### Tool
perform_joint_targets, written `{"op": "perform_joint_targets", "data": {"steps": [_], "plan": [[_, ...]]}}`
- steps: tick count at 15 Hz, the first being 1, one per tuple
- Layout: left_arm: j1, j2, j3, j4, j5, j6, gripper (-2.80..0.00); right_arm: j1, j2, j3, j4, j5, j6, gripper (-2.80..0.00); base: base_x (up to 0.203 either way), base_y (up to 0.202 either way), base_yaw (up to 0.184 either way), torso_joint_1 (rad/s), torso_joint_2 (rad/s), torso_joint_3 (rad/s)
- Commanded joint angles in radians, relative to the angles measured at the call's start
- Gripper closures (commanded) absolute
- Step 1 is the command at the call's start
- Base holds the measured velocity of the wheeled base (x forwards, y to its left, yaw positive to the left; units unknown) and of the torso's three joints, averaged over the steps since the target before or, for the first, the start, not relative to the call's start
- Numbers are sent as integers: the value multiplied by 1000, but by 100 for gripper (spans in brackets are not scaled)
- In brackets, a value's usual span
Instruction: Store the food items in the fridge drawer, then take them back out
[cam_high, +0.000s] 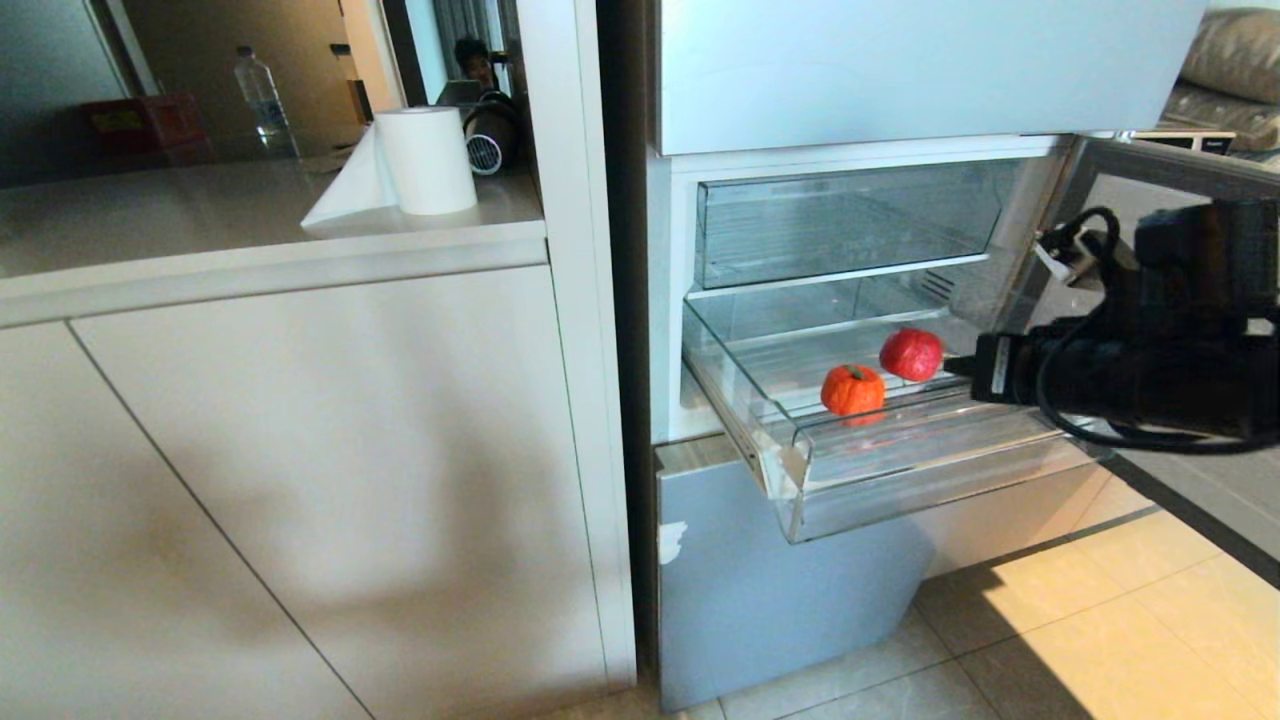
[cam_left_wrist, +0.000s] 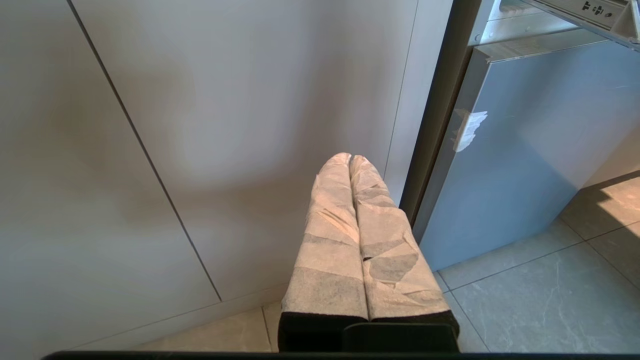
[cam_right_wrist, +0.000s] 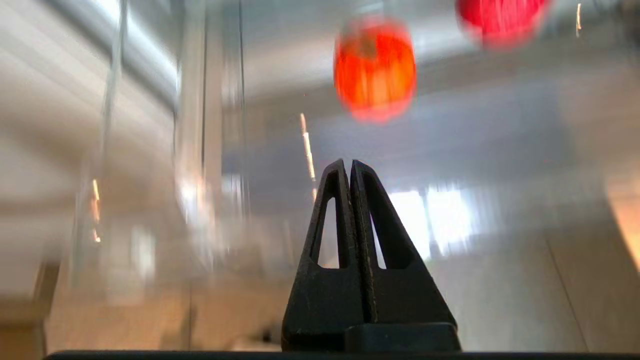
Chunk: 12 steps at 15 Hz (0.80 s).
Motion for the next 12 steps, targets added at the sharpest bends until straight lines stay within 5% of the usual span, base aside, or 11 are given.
{"op": "perform_joint_targets", "data": {"steps": [1,4,12], "plan": [[0,0,0,0,1,0,0,1,-173,149,2,1,0,0,0,0,0,0,0,0],[0,0,1,0,0,0,0,-2,-229,259,13,-4,4,0,0,0,0,0,0,0],[1,0,0,0,1,0,0,-9,-54,250,65,1,5,0,0,0,0,0,0,0]]}}
